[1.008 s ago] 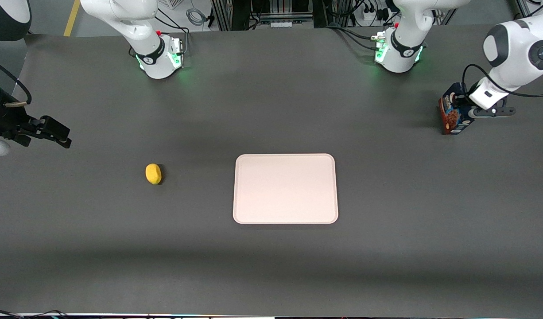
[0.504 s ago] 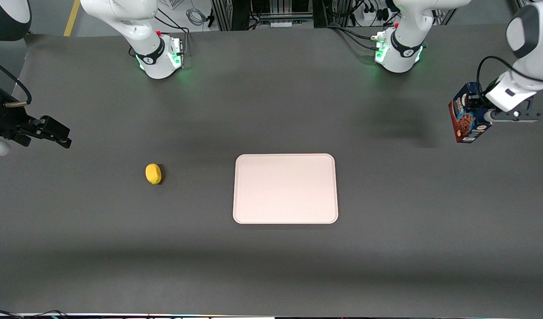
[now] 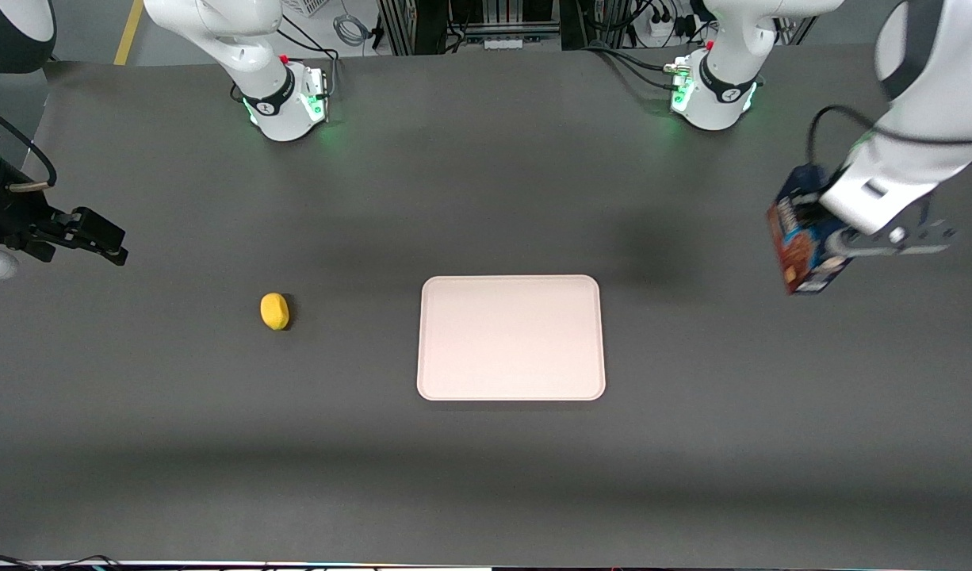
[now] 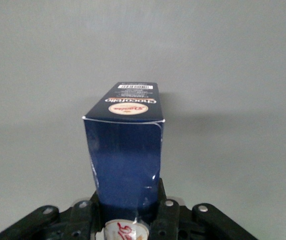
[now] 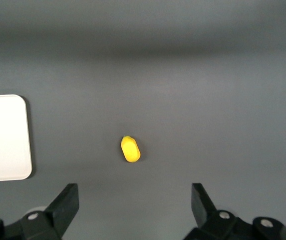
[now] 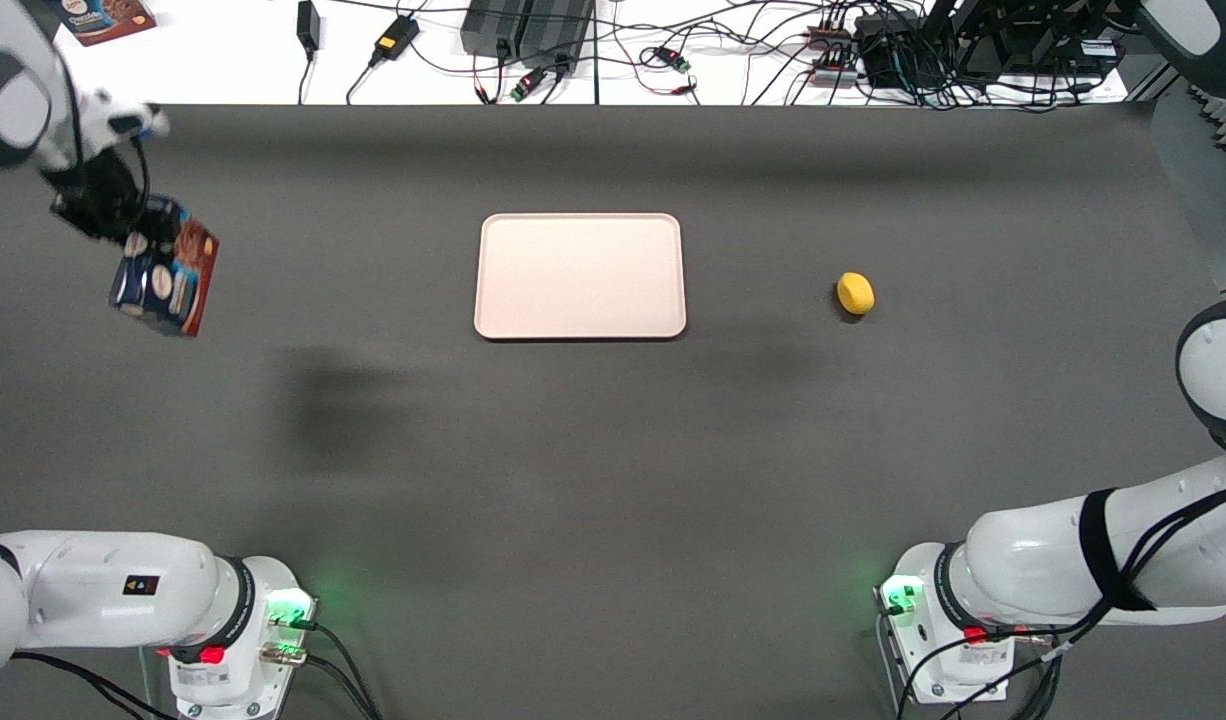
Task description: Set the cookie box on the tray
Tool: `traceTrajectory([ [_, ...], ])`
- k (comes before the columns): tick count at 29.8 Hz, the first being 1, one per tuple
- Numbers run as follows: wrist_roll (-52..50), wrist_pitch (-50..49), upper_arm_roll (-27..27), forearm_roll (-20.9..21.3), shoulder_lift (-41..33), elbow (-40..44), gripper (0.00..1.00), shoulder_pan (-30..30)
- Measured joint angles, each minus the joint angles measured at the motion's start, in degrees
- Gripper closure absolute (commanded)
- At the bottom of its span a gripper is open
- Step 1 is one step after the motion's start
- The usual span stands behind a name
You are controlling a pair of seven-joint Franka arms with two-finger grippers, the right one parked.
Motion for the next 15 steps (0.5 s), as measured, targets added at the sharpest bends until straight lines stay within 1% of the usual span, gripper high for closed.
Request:
traceTrajectory([
  [6,-6.03,-0.19,-4.56,-2.25,10.22,10.80,0.62,-0.19],
  [15,-12.66,-0.17,-10.64,-3.32,25.35,24.11,0.63,-0.58],
])
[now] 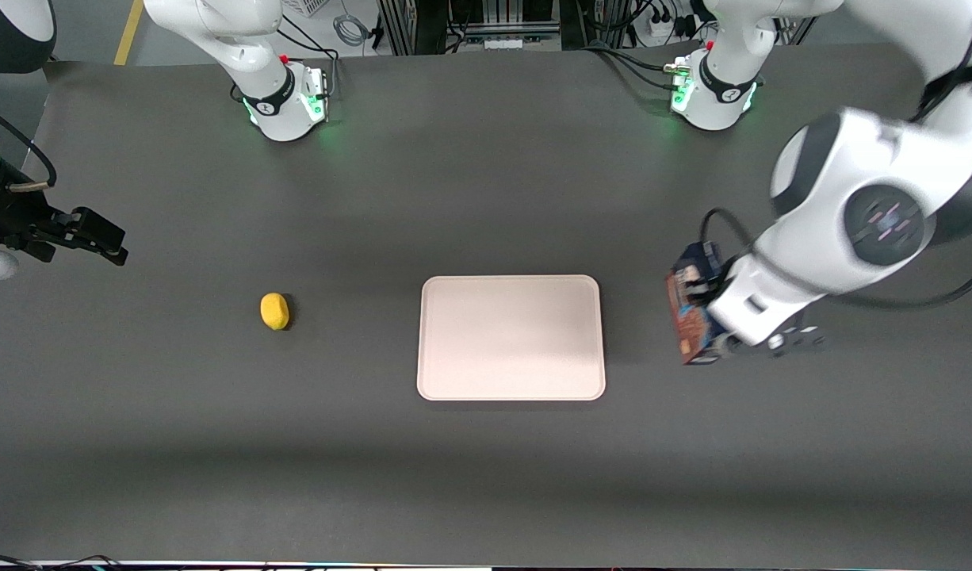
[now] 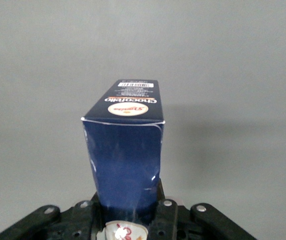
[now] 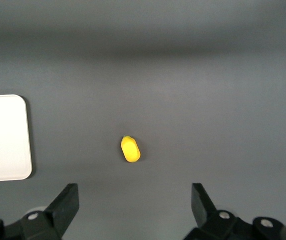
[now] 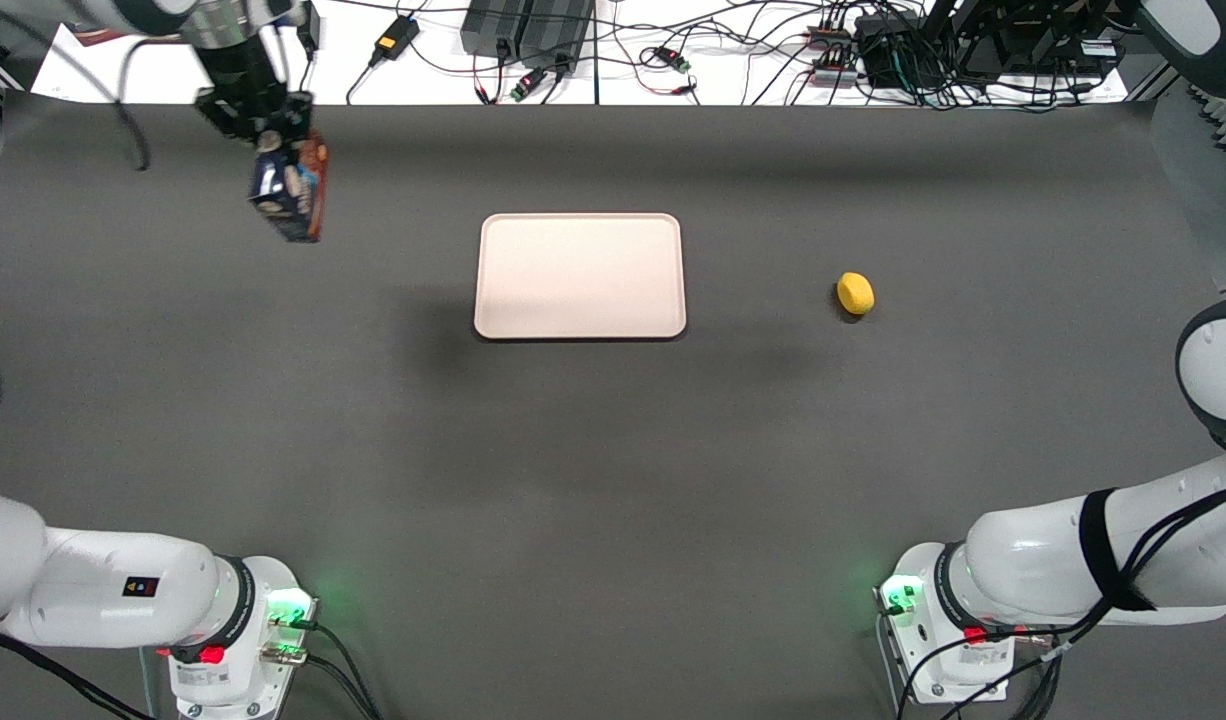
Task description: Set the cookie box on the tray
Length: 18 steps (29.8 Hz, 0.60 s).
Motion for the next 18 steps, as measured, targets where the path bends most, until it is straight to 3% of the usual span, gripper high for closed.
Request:
traceTrajectory([
  [10,-6.02,1.79,-1.65,-0.12,11.61,4.96,0.63,-5.98],
  [18,-9.61,4.80,-1.78,-0.10,15.63,5.56,0.63,-10.51],
])
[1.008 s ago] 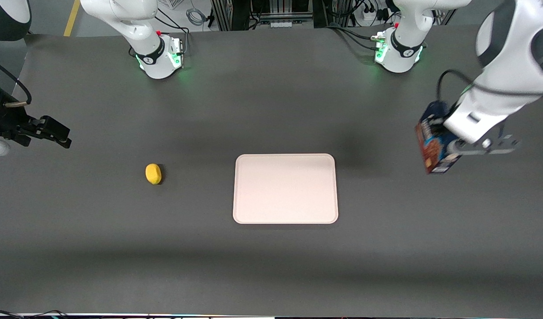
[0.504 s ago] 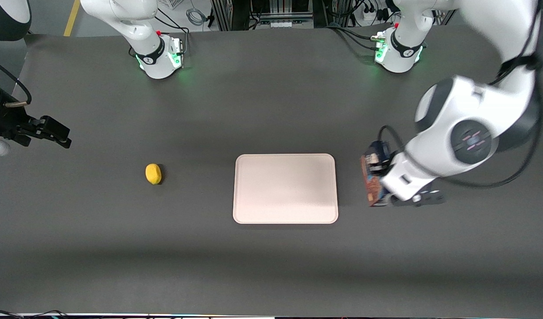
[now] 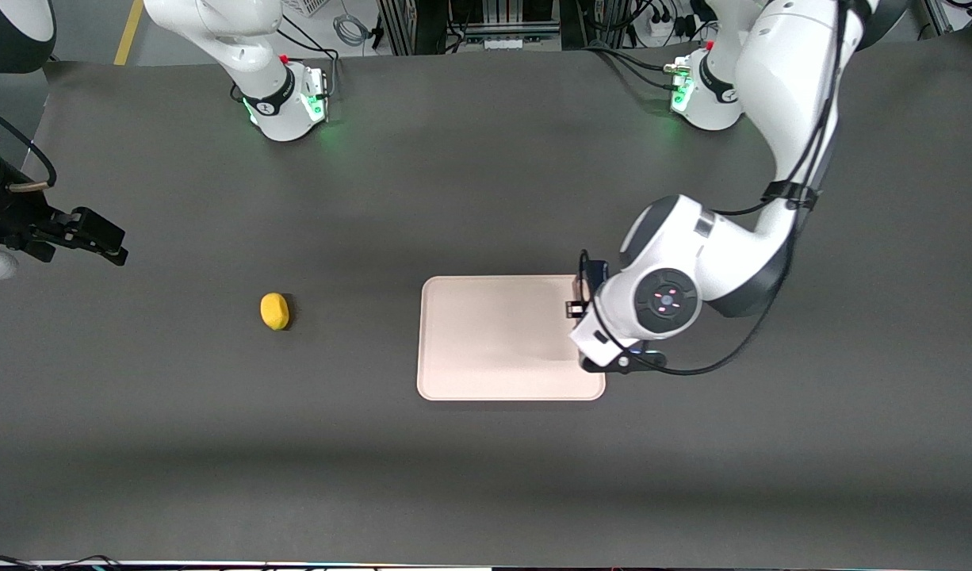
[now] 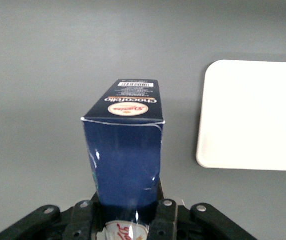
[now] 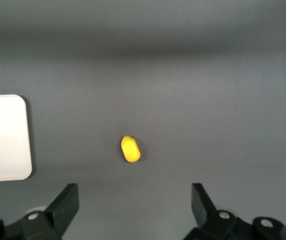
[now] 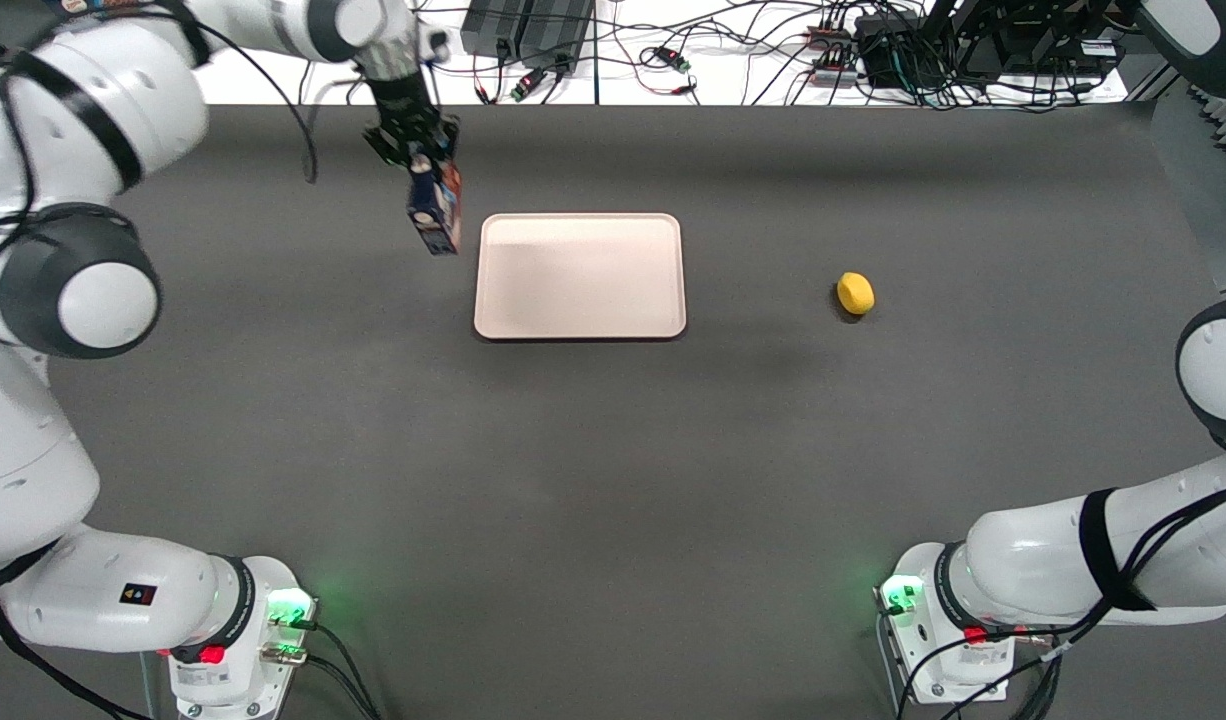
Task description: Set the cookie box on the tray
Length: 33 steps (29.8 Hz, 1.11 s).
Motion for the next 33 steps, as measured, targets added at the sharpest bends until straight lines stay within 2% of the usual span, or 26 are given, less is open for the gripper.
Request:
traceTrajectory([
  [16,-0.14,6.47,0.07,2.70,4.19,0.28,0.62,-1.63],
  [21,-0.14,7.39,0.07,3.63,5.32,0.27,0.60,-2.30],
  [22,-0.14,7.42,0.07,3.82,5.45,0.28,0.55,-2.42],
  [24,-0.14,7.45,0.07,4.10,5.65,0.28,0.39,-2.61],
  [26,-0.14,7.49,0.07,4.31,5.76,0.28,0.29,-2.73],
  [28,-0.14,7.52,0.07,4.44,5.83,0.28,0.06,-2.78],
  [29,-0.14,7.55,0.07,4.47,5.85,0.28,0.01,-2.78],
  [33,-0.14,7.80,0.15,4.52,5.88,0.28,0.00,-2.78],
])
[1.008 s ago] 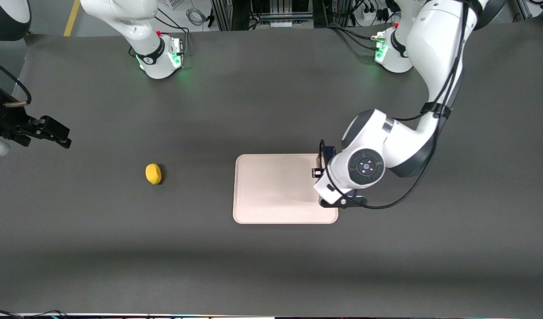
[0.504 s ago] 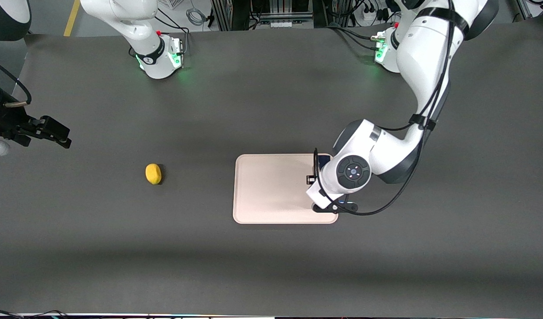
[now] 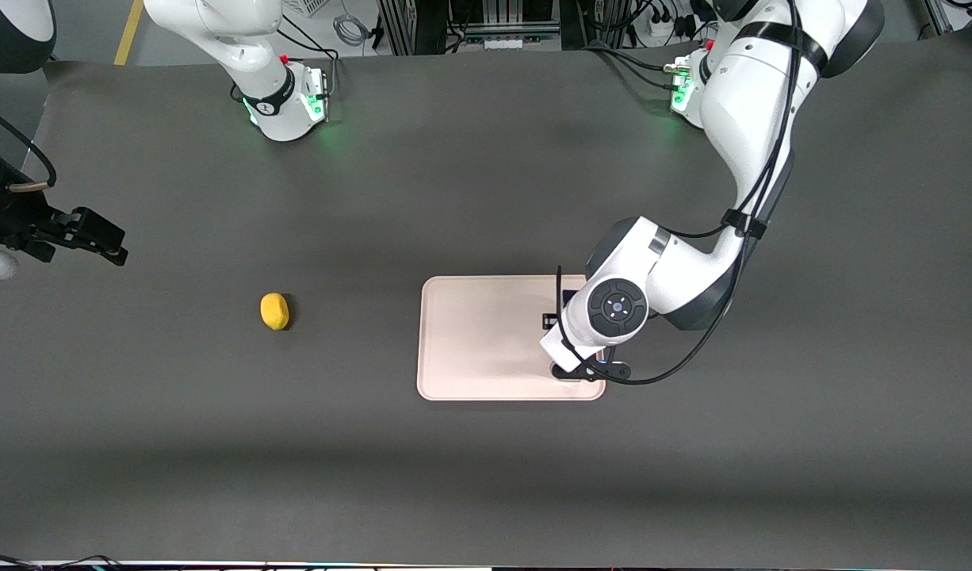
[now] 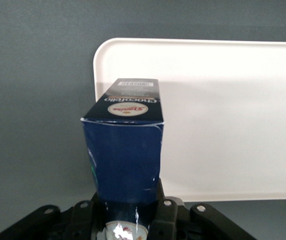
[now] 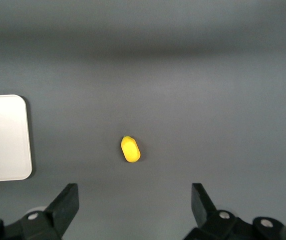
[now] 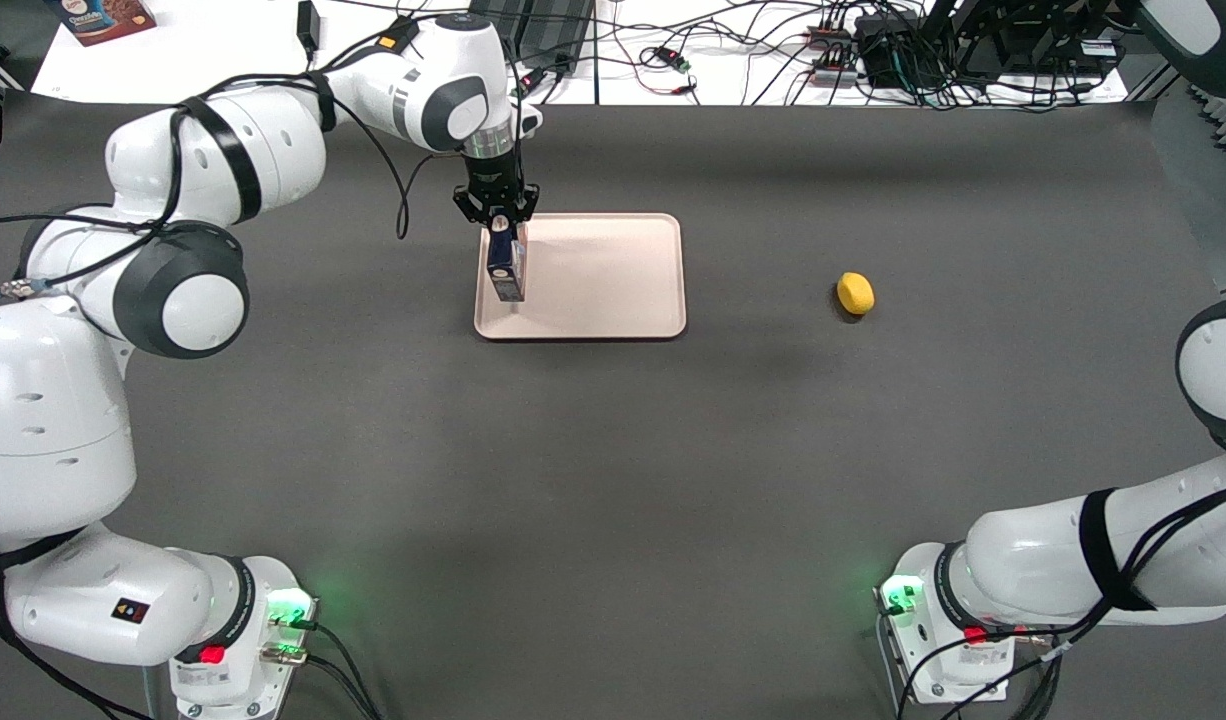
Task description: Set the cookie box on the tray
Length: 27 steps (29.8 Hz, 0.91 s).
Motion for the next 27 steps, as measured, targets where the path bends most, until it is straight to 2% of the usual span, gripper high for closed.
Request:
traceTrajectory([
  [10,-1.61,0.27,0.65,0.02,-0.64,0.59,0.00,0.57],
  [14,-3.13,-2.46,1.44,0.13,-2.91,1.54,0.00,2.12],
  [22,-2.63,-10.97,2.02,0.31,-12.50,2.51,0.00,9.27],
  [27,3.07,-17.01,2.09,0.35,-18.83,2.53,0.00,15.00],
])
